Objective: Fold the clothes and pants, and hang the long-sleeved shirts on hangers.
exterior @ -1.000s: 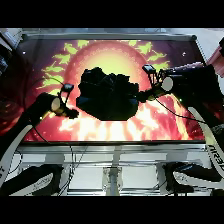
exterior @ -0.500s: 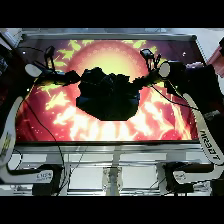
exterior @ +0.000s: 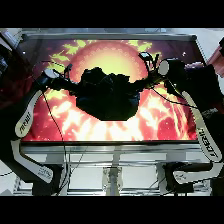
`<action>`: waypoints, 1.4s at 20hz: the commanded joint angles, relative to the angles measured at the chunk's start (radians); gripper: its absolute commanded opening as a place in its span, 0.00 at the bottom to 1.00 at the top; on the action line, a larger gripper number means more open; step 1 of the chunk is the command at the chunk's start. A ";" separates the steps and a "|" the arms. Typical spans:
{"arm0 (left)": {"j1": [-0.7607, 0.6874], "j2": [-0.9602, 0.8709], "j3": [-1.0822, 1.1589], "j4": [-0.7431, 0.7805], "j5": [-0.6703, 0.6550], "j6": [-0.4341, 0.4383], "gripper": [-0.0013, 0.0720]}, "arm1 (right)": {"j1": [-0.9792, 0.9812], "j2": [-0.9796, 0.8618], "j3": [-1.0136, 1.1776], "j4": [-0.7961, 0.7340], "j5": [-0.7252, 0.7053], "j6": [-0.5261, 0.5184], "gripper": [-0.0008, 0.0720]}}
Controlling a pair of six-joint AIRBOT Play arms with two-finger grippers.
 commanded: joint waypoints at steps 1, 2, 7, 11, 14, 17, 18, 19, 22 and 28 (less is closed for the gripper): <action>-0.002 -0.018 0.003 0.080 -0.059 -0.062 0.69 | 0.000 0.000 0.001 0.001 0.010 0.000 0.55; -0.002 -0.018 0.003 0.069 -0.052 -0.058 0.69 | 0.000 0.000 0.001 0.001 0.011 0.001 0.55; -0.023 -0.045 0.003 -0.076 -0.052 0.010 0.69 | 0.000 0.000 0.001 0.001 0.016 0.001 0.55; -0.063 -0.084 0.003 -0.139 -0.057 0.045 0.59 | 0.000 0.000 0.001 0.000 0.028 0.000 0.55; -0.069 -0.085 0.003 -0.142 -0.052 0.047 0.20 | 0.000 0.000 0.001 0.000 0.028 0.001 0.55; -0.058 -0.076 0.004 -0.150 -0.052 0.047 0.07 | 0.000 0.000 0.001 -0.003 0.028 0.000 0.55; -0.051 -0.066 0.005 -0.151 -0.051 0.047 0.07 | 0.000 0.000 0.001 -0.009 0.028 0.000 0.55; -0.041 -0.050 0.007 -0.150 -0.051 0.047 0.07 | 0.000 0.000 0.001 -0.017 0.028 0.000 0.55; 0.011 0.037 0.009 -0.148 -0.043 0.046 0.07 | 0.000 0.000 0.002 -0.022 0.035 0.000 0.55; 0.189 0.315 0.009 -0.010 -0.124 0.002 0.07 | 0.000 0.009 0.002 -0.021 0.048 0.000 0.55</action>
